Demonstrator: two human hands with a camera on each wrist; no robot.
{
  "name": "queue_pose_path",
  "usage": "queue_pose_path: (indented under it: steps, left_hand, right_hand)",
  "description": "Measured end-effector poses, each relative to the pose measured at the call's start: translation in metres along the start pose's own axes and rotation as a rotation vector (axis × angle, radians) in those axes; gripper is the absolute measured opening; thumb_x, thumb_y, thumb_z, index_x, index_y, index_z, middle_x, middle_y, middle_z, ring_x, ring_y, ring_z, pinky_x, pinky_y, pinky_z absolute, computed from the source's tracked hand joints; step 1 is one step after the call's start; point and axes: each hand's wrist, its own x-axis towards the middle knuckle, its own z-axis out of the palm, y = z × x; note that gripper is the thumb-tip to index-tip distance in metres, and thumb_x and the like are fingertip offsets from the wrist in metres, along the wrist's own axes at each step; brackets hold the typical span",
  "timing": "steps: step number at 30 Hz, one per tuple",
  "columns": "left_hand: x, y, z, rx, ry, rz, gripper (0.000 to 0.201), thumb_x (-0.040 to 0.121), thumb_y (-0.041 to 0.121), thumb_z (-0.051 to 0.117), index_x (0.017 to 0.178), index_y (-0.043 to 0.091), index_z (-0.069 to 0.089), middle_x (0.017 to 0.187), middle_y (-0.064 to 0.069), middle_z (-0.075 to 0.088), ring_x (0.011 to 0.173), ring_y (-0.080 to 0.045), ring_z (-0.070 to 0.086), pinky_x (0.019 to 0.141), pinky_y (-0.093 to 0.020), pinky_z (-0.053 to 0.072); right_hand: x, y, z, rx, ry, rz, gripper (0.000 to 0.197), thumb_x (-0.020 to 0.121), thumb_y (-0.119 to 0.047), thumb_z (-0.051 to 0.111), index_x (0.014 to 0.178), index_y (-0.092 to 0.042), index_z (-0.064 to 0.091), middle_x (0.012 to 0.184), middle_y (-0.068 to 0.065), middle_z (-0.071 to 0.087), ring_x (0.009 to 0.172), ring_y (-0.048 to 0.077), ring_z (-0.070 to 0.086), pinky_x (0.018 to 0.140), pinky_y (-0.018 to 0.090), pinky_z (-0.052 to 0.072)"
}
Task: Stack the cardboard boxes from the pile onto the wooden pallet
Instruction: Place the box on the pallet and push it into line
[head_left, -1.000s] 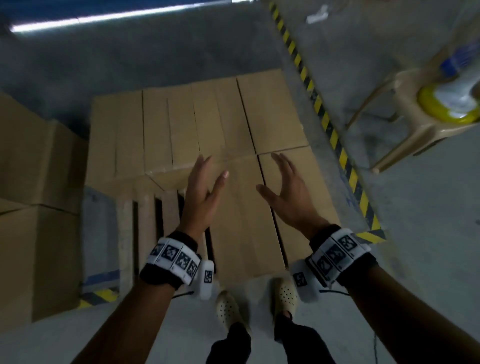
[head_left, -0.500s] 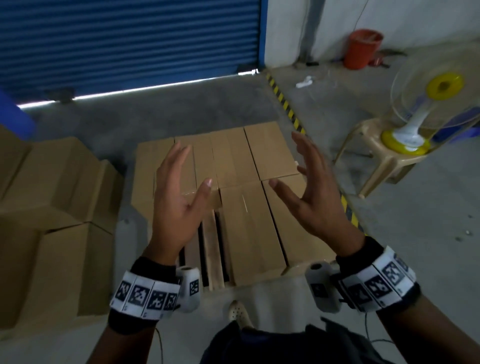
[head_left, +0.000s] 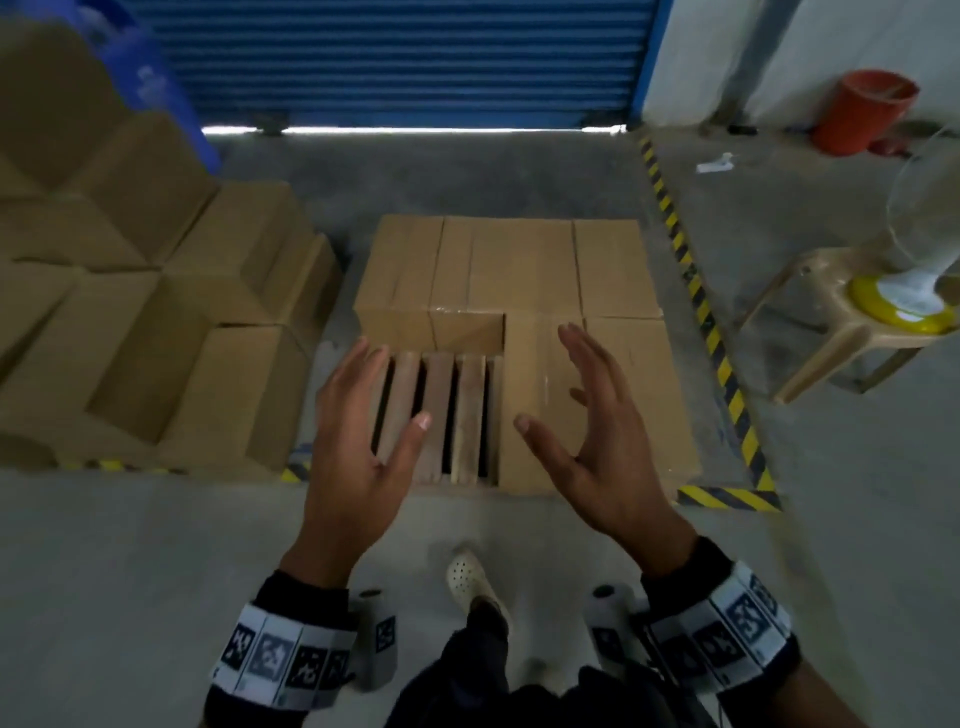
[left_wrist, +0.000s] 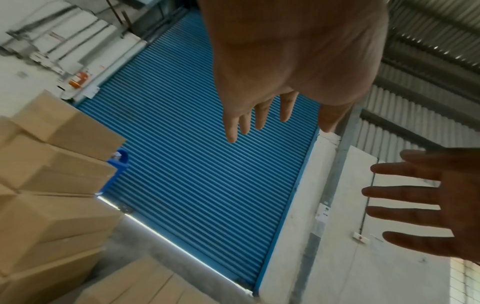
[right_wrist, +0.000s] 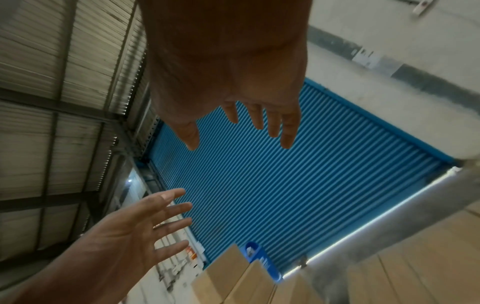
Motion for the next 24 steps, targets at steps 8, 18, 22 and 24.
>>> queue_pose_path:
  steps: [8, 18, 22, 24]
  left_hand:
    - [-0.072, -0.043, -0.098, 0.114, 0.146, -0.132, 0.065, 0.094, 0.042, 0.055, 0.149, 0.012, 0.041, 0.155, -0.002, 0.037, 0.145, -0.015, 0.034, 0.115, -0.014, 0.024]
    - [-0.120, -0.173, -0.246, 0.180, 0.159, -0.262, 0.064, 0.095, 0.041, 0.056, 0.147, 0.008, 0.043, 0.152, -0.015, 0.042, 0.142, -0.030, 0.039, 0.116, -0.034, 0.033]
    - [-0.114, -0.218, -0.295, 0.198, 0.157, -0.287, 0.062, 0.094, 0.043, 0.057, 0.147, 0.013, 0.045, 0.155, -0.007, 0.037, 0.144, -0.020, 0.033, 0.115, -0.013, 0.024]
    - [-0.104, -0.239, -0.314, 0.200, 0.175, -0.284, 0.061, 0.094, 0.044, 0.056, 0.146, 0.013, 0.047, 0.153, 0.000, 0.035, 0.143, -0.015, 0.031, 0.113, -0.008, 0.021]
  right_hand:
    - [-0.029, -0.063, 0.092, 0.049, -0.168, -0.069, 0.078, 0.090, -0.049, 0.060, 0.153, -0.014, 0.032, 0.157, 0.002, 0.030, 0.147, 0.022, 0.030, 0.106, 0.053, 0.044]
    - [-0.009, -0.143, 0.280, 0.072, -0.299, -0.045, 0.079, 0.087, -0.058, 0.057, 0.151, -0.017, 0.036, 0.158, 0.002, 0.032, 0.147, 0.017, 0.029, 0.106, 0.051, 0.043]
    - [0.007, -0.171, 0.349, 0.048, -0.307, -0.033, 0.082, 0.085, -0.065, 0.053, 0.151, -0.019, 0.037, 0.157, 0.002, 0.033, 0.147, 0.016, 0.029, 0.112, 0.047, 0.039]
    - [0.016, -0.179, 0.373, 0.068, -0.330, -0.014, 0.085, 0.083, -0.072, 0.051, 0.152, -0.024, 0.034, 0.159, -0.001, 0.029, 0.148, 0.014, 0.027, 0.111, 0.048, 0.041]
